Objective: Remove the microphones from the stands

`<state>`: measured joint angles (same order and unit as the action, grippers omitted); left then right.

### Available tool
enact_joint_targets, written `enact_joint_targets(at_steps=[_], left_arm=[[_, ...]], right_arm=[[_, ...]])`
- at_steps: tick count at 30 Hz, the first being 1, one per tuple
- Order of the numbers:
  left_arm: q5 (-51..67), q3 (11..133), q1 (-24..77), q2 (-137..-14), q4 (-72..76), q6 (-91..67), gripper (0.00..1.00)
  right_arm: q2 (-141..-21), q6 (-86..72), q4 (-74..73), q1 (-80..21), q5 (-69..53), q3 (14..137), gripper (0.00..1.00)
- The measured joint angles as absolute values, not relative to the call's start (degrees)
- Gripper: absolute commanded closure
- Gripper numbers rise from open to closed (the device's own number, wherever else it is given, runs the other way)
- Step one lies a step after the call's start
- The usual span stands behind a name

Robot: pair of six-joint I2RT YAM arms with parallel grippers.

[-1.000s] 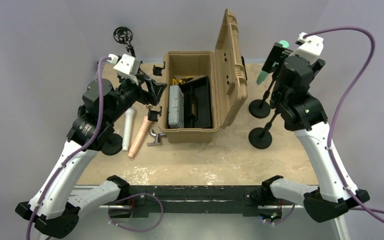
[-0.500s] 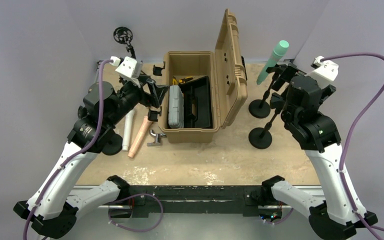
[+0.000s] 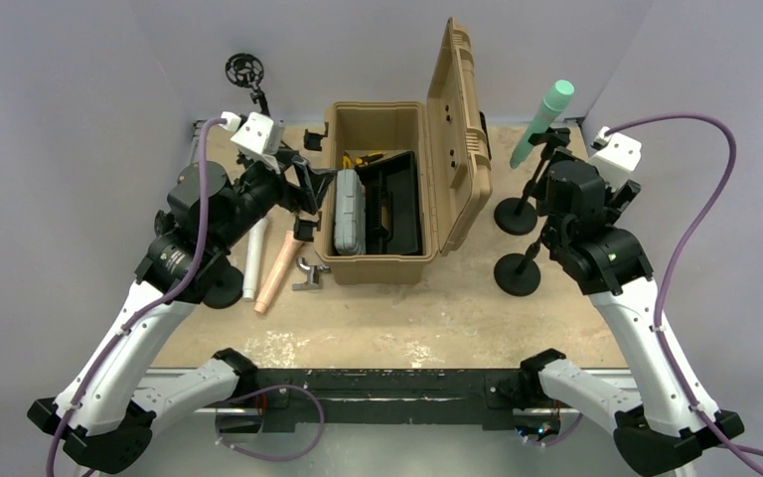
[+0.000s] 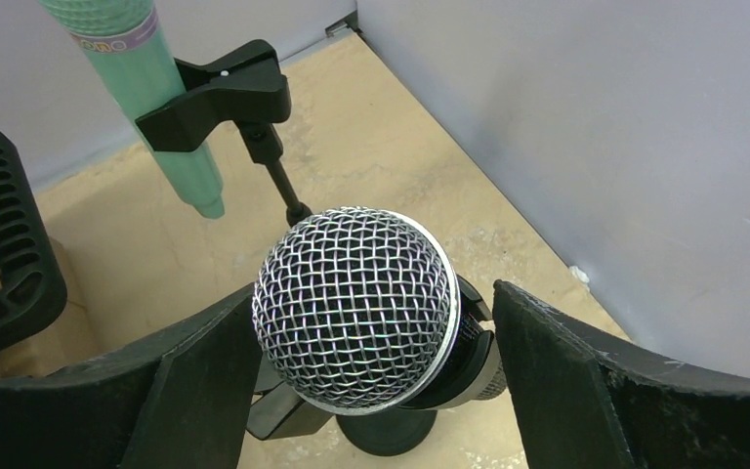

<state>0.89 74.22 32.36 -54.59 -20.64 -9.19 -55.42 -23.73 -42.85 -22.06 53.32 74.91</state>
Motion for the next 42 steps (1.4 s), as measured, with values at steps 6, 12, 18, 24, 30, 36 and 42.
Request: enact_joint_targets(at_steps=[6, 12, 18, 24, 30, 36, 42], left_arm=[[0.75, 74.13, 32.40, -54.98, -20.64, -9.15, 0.25], [0.75, 74.13, 32.40, -55.48, -20.67, -9.06, 0.25], [0.75, 74.13, 32.40, -55.66, -20.64, -8.75, 0.25], [0.75, 74.11, 32.40, -56.51, -20.64, -8.78, 0.26], [0.75, 73.14, 32.42, -57.21, -20.47, -8.91, 0.25], [1.37, 72.27, 32.45, -57.76, -19.84, -9.98, 0.21], [8.23, 70.61, 32.77, -57.98, -15.68, -14.09, 0.20]], right_arm=[[-55.18, -21.69, -41.74, -22.06, 54.37, 74.02, 0.52], [-52.95, -16.53, -40.62, -22.00, 54.52, 73.41, 0.99], [-52.14, -11.75, -40.03, -22.00, 49.08, 73.32, 1.00], [-45.50, -4.25, -39.33, -22.00, 34.89, 72.84, 1.00], [-38.00, 2.00, -37.15, -23.53, 19.18, 73.10, 1.00], [-37.41, 4.64, -36.40, -26.48, 5.02, 72.49, 1.00], [-37.45, 4.73, -36.23, -27.49, -2.74, 71.05, 1.00]])
